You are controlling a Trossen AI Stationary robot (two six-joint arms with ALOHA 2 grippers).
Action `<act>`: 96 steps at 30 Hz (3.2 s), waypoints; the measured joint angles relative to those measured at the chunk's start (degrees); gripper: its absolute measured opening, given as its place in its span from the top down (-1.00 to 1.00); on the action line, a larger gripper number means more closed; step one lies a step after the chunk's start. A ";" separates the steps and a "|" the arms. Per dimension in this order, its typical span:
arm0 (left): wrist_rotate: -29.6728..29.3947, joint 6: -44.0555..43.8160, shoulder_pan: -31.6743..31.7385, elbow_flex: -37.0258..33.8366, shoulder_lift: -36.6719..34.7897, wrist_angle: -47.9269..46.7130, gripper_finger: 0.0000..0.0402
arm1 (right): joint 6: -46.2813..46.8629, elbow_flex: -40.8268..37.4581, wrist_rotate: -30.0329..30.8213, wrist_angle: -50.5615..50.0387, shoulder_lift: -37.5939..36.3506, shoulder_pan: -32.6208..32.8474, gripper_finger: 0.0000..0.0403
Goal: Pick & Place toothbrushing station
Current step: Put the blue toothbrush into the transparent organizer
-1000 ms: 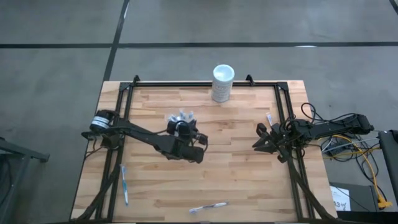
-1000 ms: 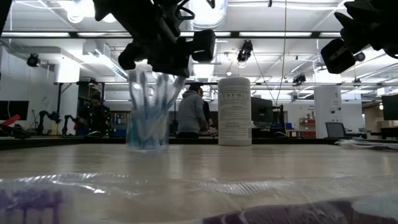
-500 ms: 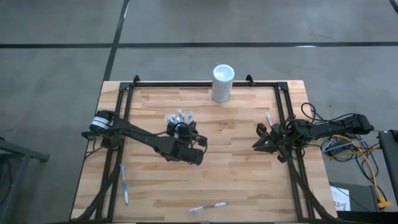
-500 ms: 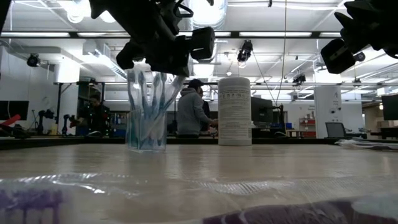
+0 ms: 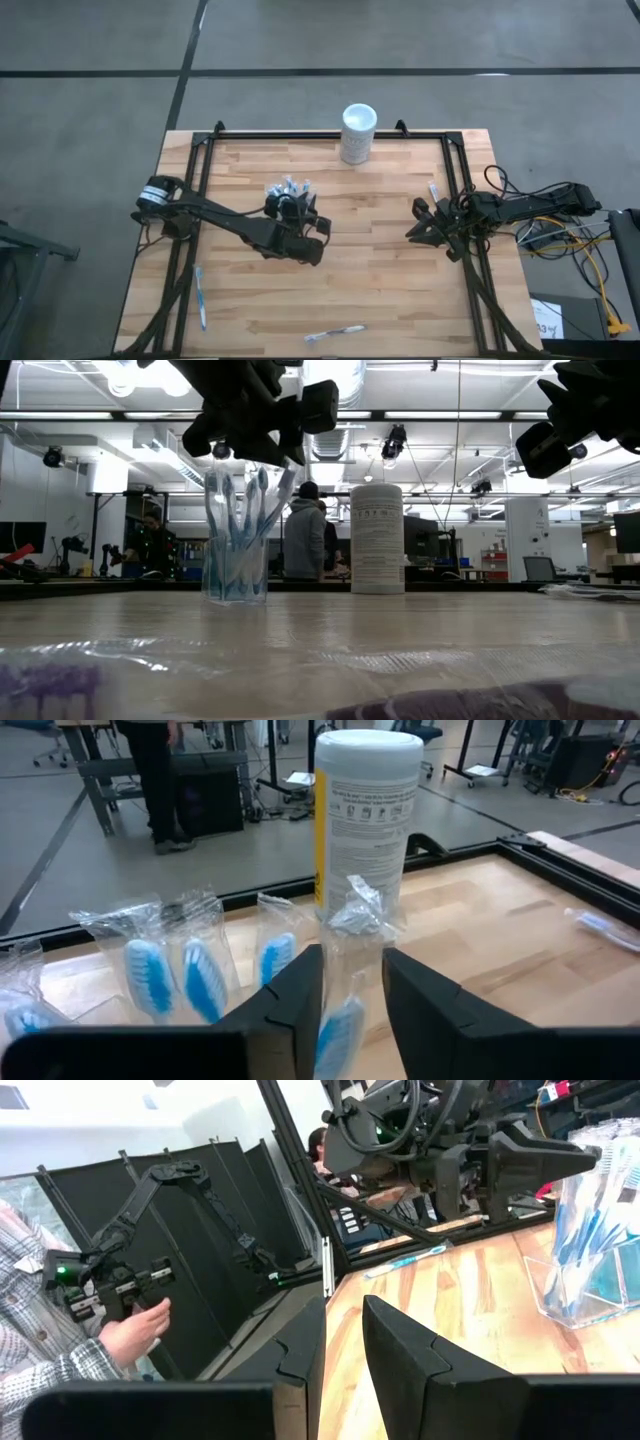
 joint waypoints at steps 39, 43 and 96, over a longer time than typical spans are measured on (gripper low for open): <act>12.78 11.14 -3.17 0.00 -21.70 -10.42 0.18 | -0.01 -0.01 0.00 -0.93 0.00 0.00 0.66; 13.68 12.99 -3.14 0.00 -25.66 -11.38 0.18 | -0.01 0.01 -0.01 -0.92 0.00 -0.01 0.66; 70.53 -48.54 -12.83 -4.83 -31.67 -61.83 0.18 | 0.00 0.00 0.02 -0.92 0.00 0.02 0.66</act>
